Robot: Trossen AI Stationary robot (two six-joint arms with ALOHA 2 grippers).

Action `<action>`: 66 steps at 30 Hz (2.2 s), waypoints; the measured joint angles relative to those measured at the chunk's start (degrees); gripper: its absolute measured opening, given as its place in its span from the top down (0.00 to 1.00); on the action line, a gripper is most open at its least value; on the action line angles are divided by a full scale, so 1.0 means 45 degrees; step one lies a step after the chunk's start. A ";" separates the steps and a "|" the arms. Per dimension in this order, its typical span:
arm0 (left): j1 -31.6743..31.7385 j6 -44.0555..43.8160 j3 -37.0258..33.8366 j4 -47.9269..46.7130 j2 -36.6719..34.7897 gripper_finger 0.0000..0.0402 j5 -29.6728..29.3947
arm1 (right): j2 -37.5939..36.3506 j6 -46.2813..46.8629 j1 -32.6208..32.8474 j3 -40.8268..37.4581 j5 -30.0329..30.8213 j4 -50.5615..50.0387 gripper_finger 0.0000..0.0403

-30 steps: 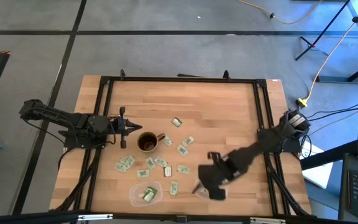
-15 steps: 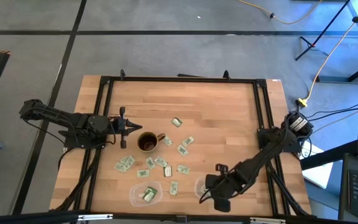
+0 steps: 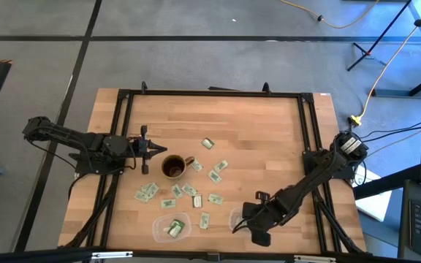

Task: Pick and place items into bin
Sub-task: Put the white stevia packet into the right transparent bin

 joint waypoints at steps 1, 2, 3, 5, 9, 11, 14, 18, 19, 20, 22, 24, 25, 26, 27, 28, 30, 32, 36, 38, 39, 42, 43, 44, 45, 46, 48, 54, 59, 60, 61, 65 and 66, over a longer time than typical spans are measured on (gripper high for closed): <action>0.0001 -0.0002 0.0001 -0.0002 -0.0004 0.98 0.0000 | 0.0000 -0.0007 -0.0051 0.0000 -0.0174 -0.0009 0.84; 0.0003 -0.0002 0.0000 0.0000 -0.0001 0.98 0.0000 | -0.0002 -0.0055 -0.0108 0.0031 -0.0286 -0.0054 0.82; 0.0000 0.0000 0.0000 0.0000 -0.0002 0.98 0.0000 | -0.0006 -0.0155 -0.0157 0.0118 -0.0293 -0.0209 0.81; 0.0004 -0.0001 0.0000 0.0000 -0.0004 0.98 0.0000 | -0.0025 -0.0493 -0.0331 0.0405 -0.0322 -0.0448 0.79; 0.0005 0.0000 0.0005 -0.0005 0.0000 0.98 0.0000 | -0.0044 -0.2049 -0.0795 0.1129 -0.0354 -0.0605 0.78; 0.0000 0.0000 0.0001 -0.0001 -0.0005 0.98 0.0000 | -0.0049 -0.3171 -0.1003 0.1369 -0.0293 -0.0542 0.79; 0.0000 0.0000 0.0005 -0.0005 -0.0004 0.98 0.0000 | -0.0049 -0.4749 -0.1309 0.1564 0.0390 -0.0310 0.79; 0.0001 0.0000 0.0005 -0.0003 -0.0003 0.98 0.0000 | 0.0022 -0.6730 -0.1918 0.1259 0.1180 0.0820 0.80; 0.0004 0.0000 0.0005 -0.0005 0.0000 0.99 0.0000 | 0.0074 -0.7232 -0.2092 0.1140 0.1204 0.1277 0.80; 0.0004 0.0000 0.0005 -0.0005 -0.0001 0.99 0.0000 | 0.0129 -0.7667 -0.2271 0.1000 0.1217 0.1759 0.80; 0.0000 0.0000 0.0005 -0.0005 -0.0005 0.98 0.0000 | 0.0348 -0.8438 -0.2606 0.0858 0.1258 0.2642 0.80; 0.0000 0.0000 0.0005 -0.0005 -0.0004 0.98 0.0000 | 0.0681 -0.8992 -0.2890 0.0855 0.1243 0.3096 0.80; 0.0003 0.0000 0.0005 -0.0008 -0.0005 0.98 0.0000 | 0.0886 -0.9170 -0.3010 0.0855 0.1228 0.3276 0.80; 0.0003 0.0000 0.0005 -0.0017 -0.0002 0.98 0.0000 | 0.1121 -0.9386 -0.3125 0.0850 0.1173 0.3405 0.80; 0.0002 -0.0003 0.0005 -0.0019 0.0000 0.98 -0.0003 | 0.1366 -0.9646 -0.3232 0.0845 0.1114 0.3479 0.80; 0.0000 0.0000 0.0005 -0.0019 -0.0001 0.98 0.0001 | 0.1610 -0.9760 -0.3303 0.0845 0.1103 0.3523 0.80; 0.0005 0.0000 0.0005 -0.0015 0.0000 0.99 0.0000 | 0.2138 -1.0039 -0.3435 0.0835 0.1104 0.3653 0.80; 0.0001 0.0000 0.0005 -0.0019 -0.0005 0.99 0.0000 | 0.2582 -1.0164 -0.3505 0.0831 0.1103 0.3655 0.80; 0.0000 0.0000 0.0005 -0.0044 -0.0002 0.99 0.0000 | 0.3058 -1.0117 -0.3551 0.0831 0.1093 0.3670 0.80; 0.0001 0.0000 0.0005 -0.0053 0.0000 0.99 0.0000 | 0.3146 -1.0059 -0.3551 0.0831 0.1093 0.3668 0.80; 0.0000 0.0000 0.0005 -0.0053 -0.0005 0.99 0.0000 | 0.3177 -1.0026 -0.3551 0.0831 0.1098 0.3608 0.80; 0.0001 0.0000 0.0005 -0.0053 -0.0005 0.99 0.0000 | 0.3226 -0.9977 -0.3551 0.0834 0.1106 0.3470 0.80; 0.0000 0.0000 0.0005 -0.0052 -0.0005 0.99 0.0000 | 0.3250 -0.9981 -0.3551 0.0845 0.1120 0.3472 0.80; 0.0005 0.0000 0.0005 -0.0053 0.0000 0.99 0.0000 | 0.3258 -0.9985 -0.3550 0.0846 0.1158 0.3435 0.80; 0.0000 0.0000 0.0005 -0.0052 -0.0002 0.99 0.0000 | 0.3331 -0.9985 -0.3546 0.0871 0.1183 0.3418 0.80; 0.0000 0.0000 0.0005 -0.0049 -0.0005 0.99 0.0000 | 0.3396 -0.9983 -0.3546 0.0894 0.1215 0.3429 0.81; 0.0005 0.0000 0.0005 -0.0049 0.0000 0.99 0.0000 | 0.3495 -0.9967 -0.3541 0.0903 0.1258 0.3398 0.84; 0.0005 0.0000 0.0005 -0.0044 0.0000 0.99 -0.0003 | 0.3606 -0.9647 -0.3551 0.0895 0.1343 0.3344 0.97; 0.0000 0.0000 0.0005 -0.0044 0.0000 0.99 0.0000 | 0.3448 -0.9355 -0.3551 0.0944 0.1322 0.3226 0.98; 0.0000 0.0000 0.0005 -0.0044 -0.0001 0.99 0.0000 | 0.3399 -0.9306 -0.3551 0.0972 0.1258 0.3122 0.98; 0.0001 0.0000 0.0005 -0.0044 -0.0005 0.99 0.0000 | 0.3346 -0.9287 -0.3551 0.0983 0.1228 0.3011 0.99; 0.0000 0.0000 0.0005 -0.0047 -0.0005 0.99 0.0001 | 0.2789 -0.9230 -0.3532 0.0943 0.1118 0.2505 0.99; 0.0005 0.0000 0.0005 -0.0066 -0.0002 0.99 -0.0002 | 0.2549 -0.9111 -0.3526 0.0947 0.1122 0.2435 0.99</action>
